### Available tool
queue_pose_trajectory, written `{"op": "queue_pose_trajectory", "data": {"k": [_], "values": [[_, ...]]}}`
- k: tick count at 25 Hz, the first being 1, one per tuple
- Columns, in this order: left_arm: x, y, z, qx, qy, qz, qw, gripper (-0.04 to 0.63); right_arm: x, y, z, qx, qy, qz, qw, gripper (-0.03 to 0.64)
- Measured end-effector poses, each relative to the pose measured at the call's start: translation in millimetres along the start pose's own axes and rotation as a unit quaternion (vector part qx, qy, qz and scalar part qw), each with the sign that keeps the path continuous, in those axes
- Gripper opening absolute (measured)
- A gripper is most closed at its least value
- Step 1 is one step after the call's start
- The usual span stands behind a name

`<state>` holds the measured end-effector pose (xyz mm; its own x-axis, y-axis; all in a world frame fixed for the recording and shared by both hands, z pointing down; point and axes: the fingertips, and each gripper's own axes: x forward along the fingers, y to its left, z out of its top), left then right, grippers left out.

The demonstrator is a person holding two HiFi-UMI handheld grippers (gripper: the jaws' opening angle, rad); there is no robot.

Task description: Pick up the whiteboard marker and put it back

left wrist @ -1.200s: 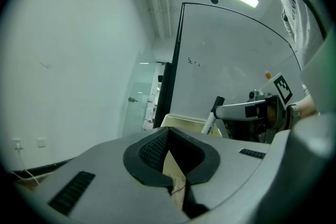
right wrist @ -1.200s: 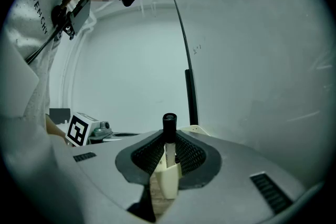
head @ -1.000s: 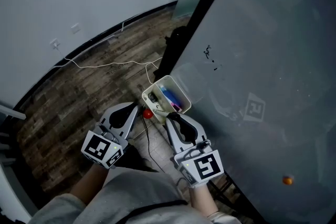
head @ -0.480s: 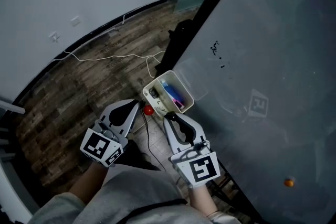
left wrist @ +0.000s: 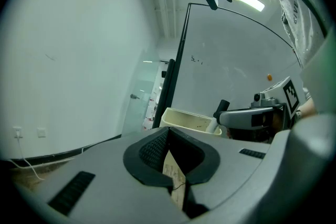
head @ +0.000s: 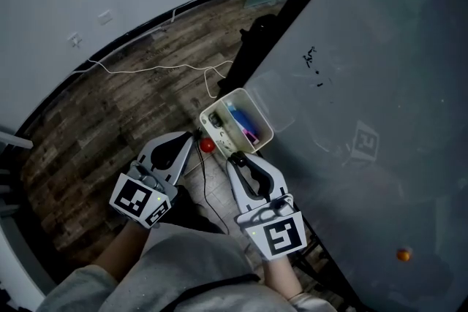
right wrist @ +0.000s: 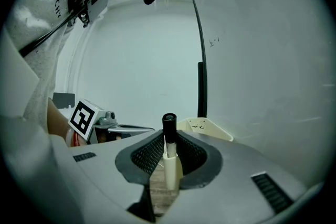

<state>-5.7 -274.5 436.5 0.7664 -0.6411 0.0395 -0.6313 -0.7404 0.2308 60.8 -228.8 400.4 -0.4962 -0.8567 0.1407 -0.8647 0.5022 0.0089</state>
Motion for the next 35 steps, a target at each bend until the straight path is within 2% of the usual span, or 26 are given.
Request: {"op": "queue_pose_trajectory", "data": {"k": [7, 35], "values": [[-2.3, -4.0, -2.5, -0.006, 0.000, 0.001, 1.0000, 0.015, -5.9, 4.4, -3.4, -0.012, 0.005, 0.004, 1.000, 0.078], [-30.2, -29.8, 0.8, -0.007, -0.017, 0.027, 0.9995, 0.015, -29.9, 13.1, -10.5, -0.008, 0.006, 0.015, 1.000, 0.092]]}}
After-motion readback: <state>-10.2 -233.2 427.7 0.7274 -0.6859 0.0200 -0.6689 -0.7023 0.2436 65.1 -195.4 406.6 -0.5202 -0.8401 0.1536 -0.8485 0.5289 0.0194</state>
